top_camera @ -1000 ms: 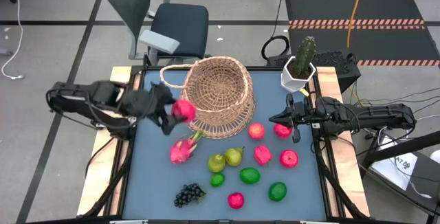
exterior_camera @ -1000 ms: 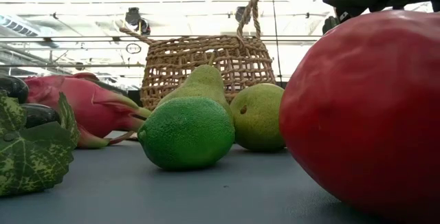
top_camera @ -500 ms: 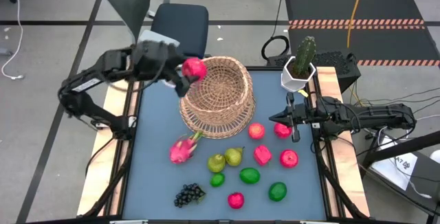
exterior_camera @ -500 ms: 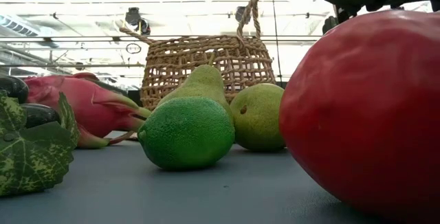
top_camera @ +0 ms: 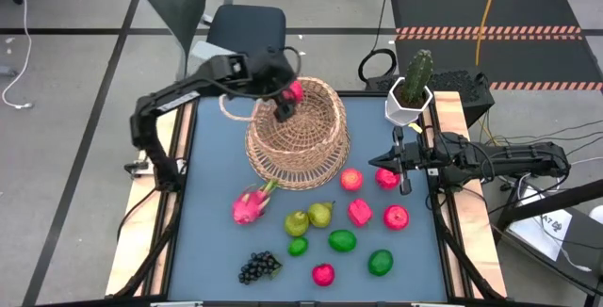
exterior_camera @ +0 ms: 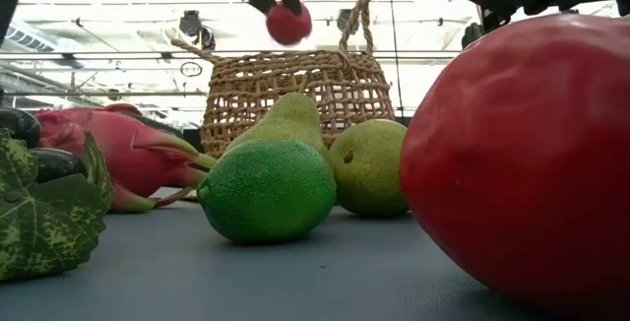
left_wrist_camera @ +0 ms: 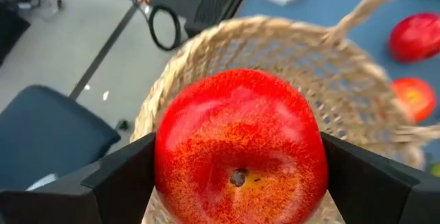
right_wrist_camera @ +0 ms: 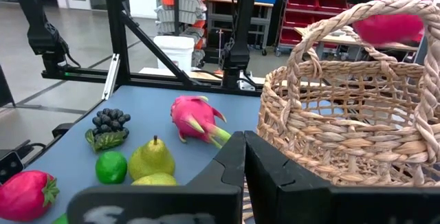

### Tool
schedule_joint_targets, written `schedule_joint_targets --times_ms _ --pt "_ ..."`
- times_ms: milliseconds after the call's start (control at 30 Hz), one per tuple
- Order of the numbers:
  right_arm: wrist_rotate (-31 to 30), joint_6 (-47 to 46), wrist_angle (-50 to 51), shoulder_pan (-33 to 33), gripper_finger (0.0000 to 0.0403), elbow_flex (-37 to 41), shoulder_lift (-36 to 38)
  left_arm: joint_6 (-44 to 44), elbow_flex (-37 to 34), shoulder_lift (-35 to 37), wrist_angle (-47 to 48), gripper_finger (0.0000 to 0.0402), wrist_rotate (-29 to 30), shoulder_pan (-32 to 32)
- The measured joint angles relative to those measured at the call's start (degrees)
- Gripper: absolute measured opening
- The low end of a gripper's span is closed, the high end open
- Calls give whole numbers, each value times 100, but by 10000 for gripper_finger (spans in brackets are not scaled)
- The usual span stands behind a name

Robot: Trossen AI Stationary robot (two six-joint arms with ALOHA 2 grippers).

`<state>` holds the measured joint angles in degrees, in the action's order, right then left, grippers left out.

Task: Build produce basket
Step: Put the apple into the basket

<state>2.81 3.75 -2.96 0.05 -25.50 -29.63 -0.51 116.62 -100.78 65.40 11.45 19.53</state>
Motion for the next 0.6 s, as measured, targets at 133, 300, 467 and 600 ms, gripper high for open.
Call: schedule_joint_targets --times_ms 133,300,467,600 --pt "1 -2 49 0 0 0 0 -73 0 -369 13 367 -1 76" --pt "2 -2 157 0 0 0 -2 -88 0 -800 67 367 2 156" --pt "2 -4 163 0 0 0 0 -84 0 -1176 93 367 10 166" --pt "2 -4 206 0 0 0 -2 -26 0 -1446 92 367 66 130"
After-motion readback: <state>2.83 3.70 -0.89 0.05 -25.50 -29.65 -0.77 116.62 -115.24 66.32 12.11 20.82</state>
